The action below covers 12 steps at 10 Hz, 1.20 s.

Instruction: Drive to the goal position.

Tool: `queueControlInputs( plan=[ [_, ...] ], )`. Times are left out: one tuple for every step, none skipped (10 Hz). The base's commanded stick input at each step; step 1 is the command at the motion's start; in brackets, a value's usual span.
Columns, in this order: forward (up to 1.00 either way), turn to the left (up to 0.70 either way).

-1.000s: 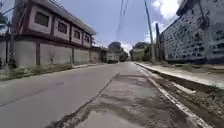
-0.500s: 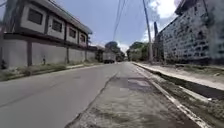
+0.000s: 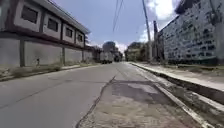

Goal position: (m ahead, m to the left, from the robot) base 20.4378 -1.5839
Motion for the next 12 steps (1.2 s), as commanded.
queueControlInputs(
  plan=[
    [1.00,0.00],
    [1.00,0.00],
    [1.00,0.00],
    [1.00,0.00],
    [1.00,0.00],
    [1.00,-0.01],
    [1.00,-0.04],
    [1.00,-0.26],
    [1.00,-0.40],
    [1.00,-0.40],
    [1.00,-0.30],
    [1.00,-0.07]
  ],
)
